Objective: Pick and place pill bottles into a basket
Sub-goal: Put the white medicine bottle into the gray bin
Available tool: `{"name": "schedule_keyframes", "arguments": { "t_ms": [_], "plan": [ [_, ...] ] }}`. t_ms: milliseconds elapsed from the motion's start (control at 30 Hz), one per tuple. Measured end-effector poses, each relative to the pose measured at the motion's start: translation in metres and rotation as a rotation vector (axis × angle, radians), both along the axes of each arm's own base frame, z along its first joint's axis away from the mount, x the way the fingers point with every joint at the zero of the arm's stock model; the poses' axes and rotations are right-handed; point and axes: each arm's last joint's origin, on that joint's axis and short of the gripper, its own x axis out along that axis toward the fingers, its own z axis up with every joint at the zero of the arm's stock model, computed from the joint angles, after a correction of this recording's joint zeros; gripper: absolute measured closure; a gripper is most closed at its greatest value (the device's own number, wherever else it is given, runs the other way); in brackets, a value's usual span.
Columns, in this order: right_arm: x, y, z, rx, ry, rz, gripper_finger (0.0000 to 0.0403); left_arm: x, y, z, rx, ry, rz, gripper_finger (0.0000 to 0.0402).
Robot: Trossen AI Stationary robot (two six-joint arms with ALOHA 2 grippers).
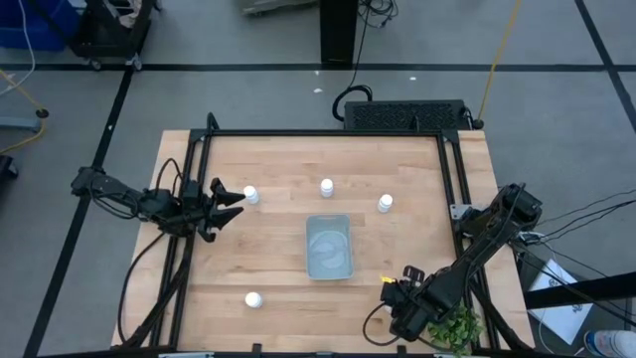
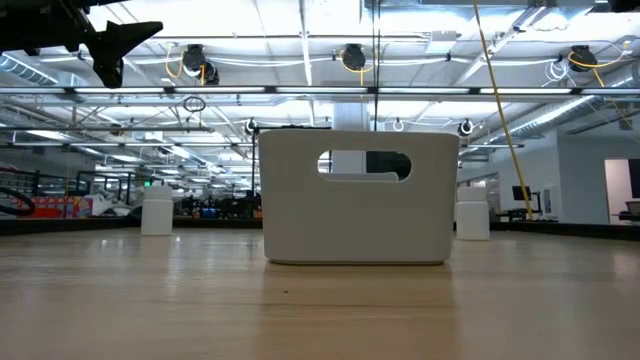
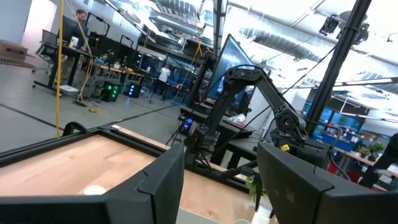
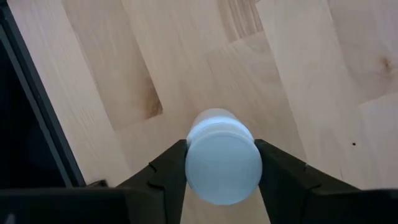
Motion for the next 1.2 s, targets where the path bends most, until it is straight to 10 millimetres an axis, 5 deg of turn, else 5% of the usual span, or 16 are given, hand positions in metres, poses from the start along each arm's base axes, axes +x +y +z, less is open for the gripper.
{"name": "schedule_keyframes", "arguments": {
  "t_ms": [433,667,1200],
  "plan": [
    [0.011,-0.057,0.063,-0.156,-0.308,0.018,0.0249,0.000,0.000,0.000,0.000,0.002,0.001,0.0192],
    [0.039,-0.098,0.088,-0.238,-0.483,0.076,0.0249,0.000,0.000,0.000,0.002,0.004,0.001,0.0192],
    [0.098,-0.176,0.075,-0.143,-0.442,0.108,0.0249,0.000,0.000,0.000,0.026,0.006,0.017,0.0192]
  ]
}}
